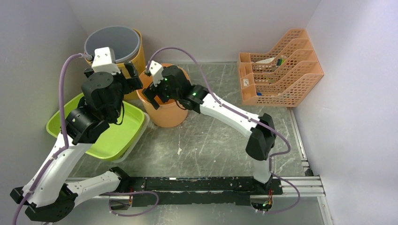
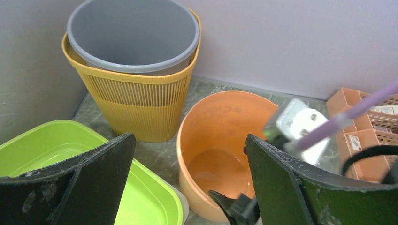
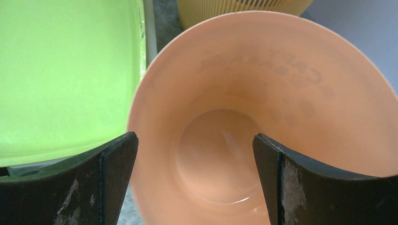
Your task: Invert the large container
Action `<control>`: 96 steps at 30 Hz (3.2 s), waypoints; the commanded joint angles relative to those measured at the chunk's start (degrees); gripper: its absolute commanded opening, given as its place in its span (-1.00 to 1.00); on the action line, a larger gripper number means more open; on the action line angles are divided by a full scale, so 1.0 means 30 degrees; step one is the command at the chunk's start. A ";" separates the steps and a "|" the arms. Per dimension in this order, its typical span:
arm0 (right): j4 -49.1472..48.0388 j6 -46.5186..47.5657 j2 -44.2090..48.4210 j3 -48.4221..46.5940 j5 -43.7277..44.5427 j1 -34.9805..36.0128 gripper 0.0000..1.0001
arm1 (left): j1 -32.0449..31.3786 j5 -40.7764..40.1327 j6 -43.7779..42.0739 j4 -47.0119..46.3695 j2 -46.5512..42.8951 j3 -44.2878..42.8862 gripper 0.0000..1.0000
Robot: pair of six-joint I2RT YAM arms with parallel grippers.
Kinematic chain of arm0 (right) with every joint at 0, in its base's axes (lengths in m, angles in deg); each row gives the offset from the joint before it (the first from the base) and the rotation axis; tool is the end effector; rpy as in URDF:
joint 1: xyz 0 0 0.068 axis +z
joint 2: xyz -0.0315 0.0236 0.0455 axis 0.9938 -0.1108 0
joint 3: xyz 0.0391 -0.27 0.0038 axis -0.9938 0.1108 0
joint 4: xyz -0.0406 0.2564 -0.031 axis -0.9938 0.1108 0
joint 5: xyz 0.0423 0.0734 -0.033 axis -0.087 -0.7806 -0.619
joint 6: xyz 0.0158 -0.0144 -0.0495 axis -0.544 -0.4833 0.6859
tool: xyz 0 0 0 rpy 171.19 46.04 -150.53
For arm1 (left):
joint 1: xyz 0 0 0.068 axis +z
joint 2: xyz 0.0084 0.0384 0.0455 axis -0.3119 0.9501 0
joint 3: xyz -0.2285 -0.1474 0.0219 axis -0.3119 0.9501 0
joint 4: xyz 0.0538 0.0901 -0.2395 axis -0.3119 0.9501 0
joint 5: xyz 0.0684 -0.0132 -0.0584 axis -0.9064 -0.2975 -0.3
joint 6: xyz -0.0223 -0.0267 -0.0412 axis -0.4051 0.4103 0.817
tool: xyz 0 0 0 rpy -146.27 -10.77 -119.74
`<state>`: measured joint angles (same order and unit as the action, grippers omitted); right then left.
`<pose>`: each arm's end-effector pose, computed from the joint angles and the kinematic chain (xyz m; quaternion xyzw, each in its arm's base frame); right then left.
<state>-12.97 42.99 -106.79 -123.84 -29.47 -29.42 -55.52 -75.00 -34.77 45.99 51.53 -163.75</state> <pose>0.2630 0.3653 0.3684 -0.3969 0.7264 0.2452 0.5047 0.1455 -0.0800 0.4861 -0.1139 0.7257 -0.0257 0.6780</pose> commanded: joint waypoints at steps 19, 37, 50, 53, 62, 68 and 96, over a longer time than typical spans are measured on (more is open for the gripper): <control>-0.0453 0.0809 -0.0794 -0.1612 0.5873 0.0638 0.79 | 0.0070 0.0518 -0.1011 -0.0372 -0.0523 -0.0653 0.99; 0.0471 -0.0061 -0.1364 -0.1364 0.0554 0.1015 0.72 | 0.0057 0.0681 -0.0856 -0.0306 -0.0156 -0.0402 0.99; 0.0747 -0.0223 -0.2510 -0.0588 0.1335 0.1229 0.42 | 0.0048 0.0450 -0.0854 -0.0348 -0.0686 -0.0173 0.99; 0.1000 -0.0143 -0.2596 -0.0852 0.2144 0.1224 -0.06 | 0.0058 0.0439 -0.0840 -0.0335 -0.0905 -0.0241 0.99; 0.0605 -0.1150 -0.1931 -0.0635 0.1197 -0.0258 -1.00 | 0.0057 0.0544 -0.0968 0.0067 -0.0872 -0.0840 0.99; -0.6841 -0.7309 0.1391 0.4724 -0.6704 -0.4550 -1.00 | 0.0060 0.0415 -0.1110 0.0266 -0.0895 -0.1336 0.99; -4.0796 -3.2178 -0.6996 1.4128 -1.3029 -1.0717 -1.00 | 0.0026 0.0481 -0.1616 0.0847 0.0773 -0.3344 0.99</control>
<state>-117.88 -50.25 -126.59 -85.61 -66.67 -59.34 -55.52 -73.23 -38.48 48.37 53.32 -171.82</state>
